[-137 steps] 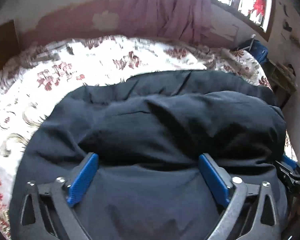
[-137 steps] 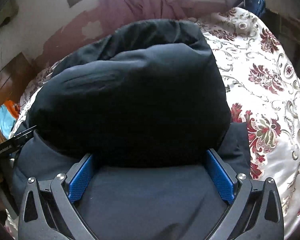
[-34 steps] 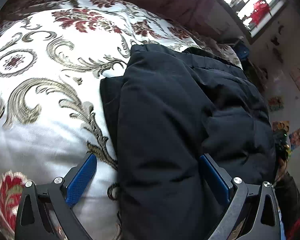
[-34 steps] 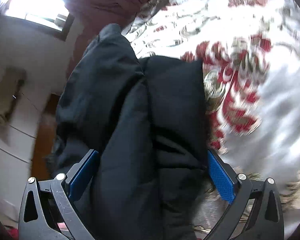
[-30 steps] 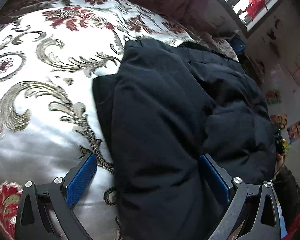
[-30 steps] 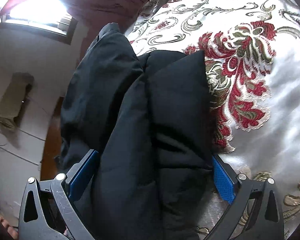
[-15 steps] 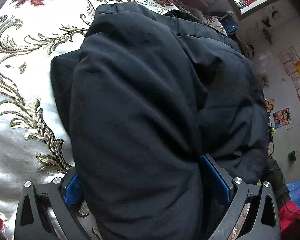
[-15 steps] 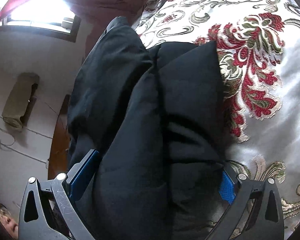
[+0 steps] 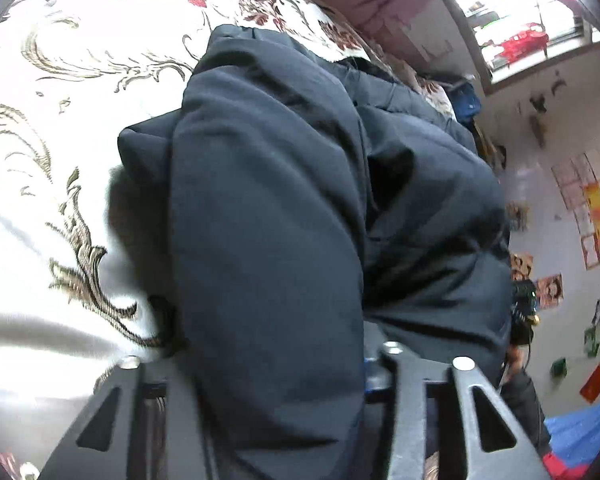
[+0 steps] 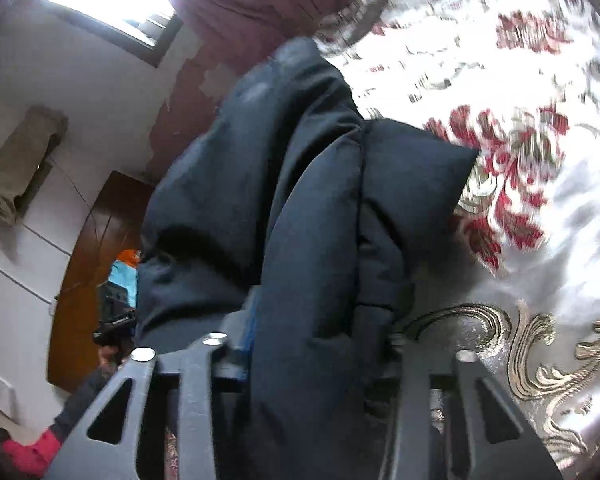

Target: Fold large clothes

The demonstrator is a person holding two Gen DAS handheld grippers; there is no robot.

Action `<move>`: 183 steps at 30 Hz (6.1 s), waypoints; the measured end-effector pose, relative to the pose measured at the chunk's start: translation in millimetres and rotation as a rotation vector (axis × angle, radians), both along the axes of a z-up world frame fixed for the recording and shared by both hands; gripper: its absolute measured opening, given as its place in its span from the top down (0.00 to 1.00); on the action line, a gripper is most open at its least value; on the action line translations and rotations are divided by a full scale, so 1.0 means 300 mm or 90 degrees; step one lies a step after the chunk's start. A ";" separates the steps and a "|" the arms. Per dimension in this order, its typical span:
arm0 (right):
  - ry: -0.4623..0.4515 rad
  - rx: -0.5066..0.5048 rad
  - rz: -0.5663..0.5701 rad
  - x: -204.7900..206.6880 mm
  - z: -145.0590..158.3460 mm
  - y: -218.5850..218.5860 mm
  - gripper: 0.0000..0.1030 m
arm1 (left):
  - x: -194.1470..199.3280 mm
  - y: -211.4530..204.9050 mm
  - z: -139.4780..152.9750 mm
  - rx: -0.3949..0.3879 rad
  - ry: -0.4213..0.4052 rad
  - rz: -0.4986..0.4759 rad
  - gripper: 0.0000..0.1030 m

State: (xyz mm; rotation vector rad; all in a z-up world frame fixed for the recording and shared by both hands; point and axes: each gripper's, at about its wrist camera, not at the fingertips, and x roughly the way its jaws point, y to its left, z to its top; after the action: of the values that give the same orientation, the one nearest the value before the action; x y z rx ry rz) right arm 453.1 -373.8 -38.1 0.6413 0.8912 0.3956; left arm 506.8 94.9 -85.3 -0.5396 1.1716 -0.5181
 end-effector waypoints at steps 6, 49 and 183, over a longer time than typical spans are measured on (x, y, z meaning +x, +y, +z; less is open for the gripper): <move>-0.106 -0.013 -0.009 -0.127 0.235 0.042 0.80 | -0.075 -0.040 0.164 0.055 -0.059 0.024 0.85; -0.222 -0.336 -0.246 -0.816 0.232 0.040 0.07 | -0.677 -0.051 0.282 0.247 -0.159 0.204 0.17; -0.385 -0.441 -0.223 -1.596 0.221 0.475 0.02 | -1.697 -0.295 0.365 0.397 -0.477 0.243 0.00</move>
State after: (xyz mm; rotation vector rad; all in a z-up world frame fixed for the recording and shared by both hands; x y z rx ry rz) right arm -25.7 -231.4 28.2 0.0124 0.2805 -0.0554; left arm -2.2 6.3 24.2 0.0008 0.4402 0.0103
